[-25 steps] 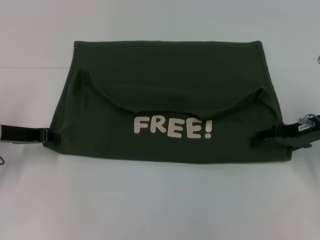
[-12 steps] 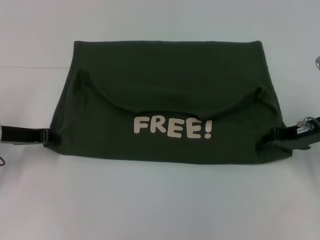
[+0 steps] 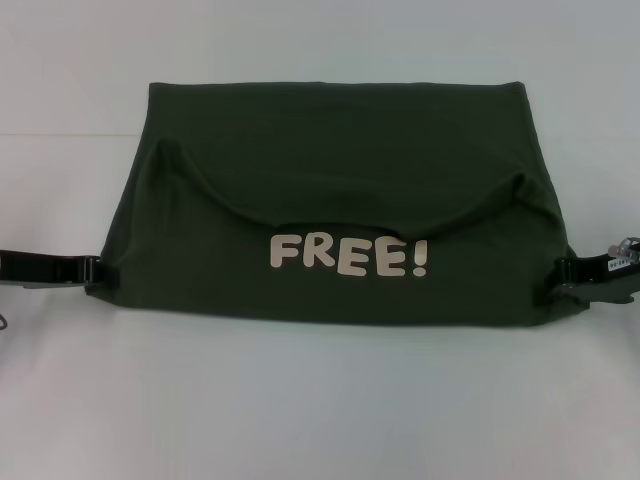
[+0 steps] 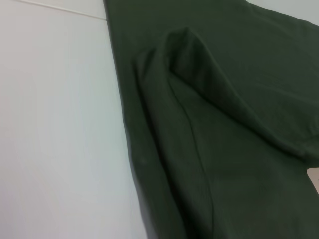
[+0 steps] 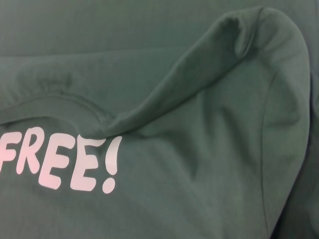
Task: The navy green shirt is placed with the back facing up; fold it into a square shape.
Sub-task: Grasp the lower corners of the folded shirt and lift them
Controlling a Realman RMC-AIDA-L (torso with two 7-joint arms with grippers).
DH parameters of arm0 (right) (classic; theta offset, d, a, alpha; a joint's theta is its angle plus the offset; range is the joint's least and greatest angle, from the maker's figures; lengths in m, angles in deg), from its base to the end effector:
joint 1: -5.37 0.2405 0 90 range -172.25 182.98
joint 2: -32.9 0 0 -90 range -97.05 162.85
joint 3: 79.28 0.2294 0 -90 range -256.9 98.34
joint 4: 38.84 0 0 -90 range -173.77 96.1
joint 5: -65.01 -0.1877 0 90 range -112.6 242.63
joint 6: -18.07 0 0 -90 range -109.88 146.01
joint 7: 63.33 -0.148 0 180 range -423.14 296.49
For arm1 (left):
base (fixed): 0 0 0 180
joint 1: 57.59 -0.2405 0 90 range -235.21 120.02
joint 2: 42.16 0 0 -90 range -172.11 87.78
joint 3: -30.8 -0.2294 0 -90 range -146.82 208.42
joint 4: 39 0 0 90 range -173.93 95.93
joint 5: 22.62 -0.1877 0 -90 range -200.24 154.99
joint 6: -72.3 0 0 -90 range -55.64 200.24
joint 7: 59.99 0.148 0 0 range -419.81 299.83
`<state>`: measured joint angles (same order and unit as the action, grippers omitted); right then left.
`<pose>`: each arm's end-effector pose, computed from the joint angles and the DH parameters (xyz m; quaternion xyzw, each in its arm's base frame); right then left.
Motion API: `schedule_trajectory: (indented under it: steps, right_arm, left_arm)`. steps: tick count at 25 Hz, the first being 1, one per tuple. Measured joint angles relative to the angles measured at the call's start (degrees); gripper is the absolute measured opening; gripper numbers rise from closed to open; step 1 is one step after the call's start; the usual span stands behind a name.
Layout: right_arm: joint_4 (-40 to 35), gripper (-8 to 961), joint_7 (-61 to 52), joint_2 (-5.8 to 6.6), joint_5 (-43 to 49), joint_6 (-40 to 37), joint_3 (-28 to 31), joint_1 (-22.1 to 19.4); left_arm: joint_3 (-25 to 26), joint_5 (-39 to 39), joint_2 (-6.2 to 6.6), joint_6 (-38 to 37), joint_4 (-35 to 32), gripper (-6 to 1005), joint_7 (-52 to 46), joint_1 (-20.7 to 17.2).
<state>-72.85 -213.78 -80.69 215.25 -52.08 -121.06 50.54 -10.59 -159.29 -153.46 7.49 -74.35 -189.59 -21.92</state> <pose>0.2612 0.3669 0.0230 -0.7372 0.6428 -0.0015 0.2083 -0.3022 0.3551 0.0517 -0.7773 -0.5664 -0.0619 0.2667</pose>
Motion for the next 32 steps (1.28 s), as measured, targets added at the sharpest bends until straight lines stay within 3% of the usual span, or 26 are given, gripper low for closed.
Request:
schedule_trajectory:
  steps: [4, 7, 16, 20, 26, 32]
  right_arm:
    - [-0.02, 41, 0.22, 0.64, -0.14, -0.29, 0.06, -0.20]
    - [-0.28, 41, 1.30, 1.20, -0.29, -2.51, 0.12, -0.30]
    - [-4.94, 41, 7.88, 2.47, -0.31, -19.72, 0.18, -3.06]
    - [-5.66, 41, 12.44, 2.81, -0.23, -26.89, 0.20, -5.21]
    - [-5.17, 41, 18.66, 2.75, 0.00, -33.39, 0.12, -8.28]
    - [-4.95, 41, 22.89, 1.58, 1.72, -36.84, -0.23, -10.33]
  left_arm:
    - [0.00, 0.00, 0.02, -1.47, -1.11, 14, -0.02, -0.19]
    - [0.00, -0.94, 0.16, -4.69, -2.33, 14, -0.19, -0.32]
    - [1.30, -9.43, 1.05, -21.29, -4.38, 14, -2.13, -0.09]
    - [4.53, -10.20, 1.57, -31.01, -4.46, 15, -0.48, -0.49]
    - [7.78, -10.39, 2.45, -45.23, -4.46, 16, 4.23, -1.60]
    - [8.79, -12.24, 2.62, -50.11, -3.89, 15, 5.43, -2.02]
